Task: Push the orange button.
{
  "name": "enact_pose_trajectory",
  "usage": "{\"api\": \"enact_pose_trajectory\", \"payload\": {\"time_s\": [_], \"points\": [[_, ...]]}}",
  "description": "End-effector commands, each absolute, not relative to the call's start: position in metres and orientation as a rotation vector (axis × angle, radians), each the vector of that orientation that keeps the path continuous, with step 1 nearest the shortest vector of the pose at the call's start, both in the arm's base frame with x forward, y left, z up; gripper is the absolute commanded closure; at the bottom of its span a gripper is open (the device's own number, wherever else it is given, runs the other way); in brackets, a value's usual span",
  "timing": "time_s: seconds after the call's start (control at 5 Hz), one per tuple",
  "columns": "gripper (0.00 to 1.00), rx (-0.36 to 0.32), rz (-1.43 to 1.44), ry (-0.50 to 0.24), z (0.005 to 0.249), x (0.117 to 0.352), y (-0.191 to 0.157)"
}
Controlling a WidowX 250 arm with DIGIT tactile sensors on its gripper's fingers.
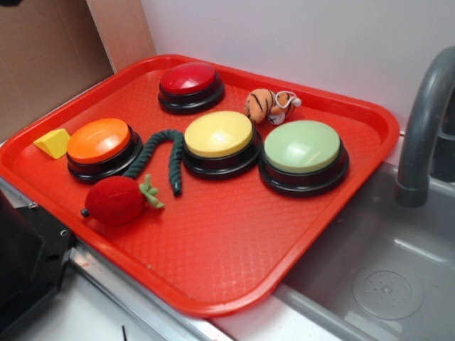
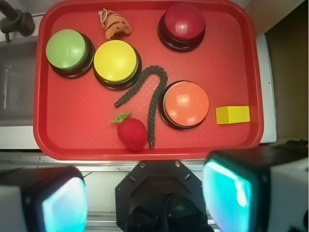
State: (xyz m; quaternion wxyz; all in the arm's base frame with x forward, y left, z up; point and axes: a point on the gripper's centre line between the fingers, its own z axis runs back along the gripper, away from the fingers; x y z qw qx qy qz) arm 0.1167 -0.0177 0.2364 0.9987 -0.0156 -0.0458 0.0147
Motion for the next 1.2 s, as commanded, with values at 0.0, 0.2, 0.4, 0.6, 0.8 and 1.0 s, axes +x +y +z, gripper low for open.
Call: {"api": "enact_pose_trajectory", "payload": {"time_s": [0.0, 0.2, 0.4, 0.6, 0.8, 1.0], "points": [[0.00, -0.031, 0.029, -0.092, 0.236, 0.117, -0.018], [0.00, 0.002, 0.058, -0.039, 0.200, 0.138, 0.025], [0.00, 0.076, -0.033, -0.046, 0.159, 0.161, 0.048], [0.00, 0.087, -0.130, -0.059, 0.126, 0.165, 0.058], [0.00, 0.097, -0.194, -0.032, 0.091, 0.172, 0.060], [0.00, 0.083, -0.215, -0.034, 0.069, 0.173, 0.061]]}}
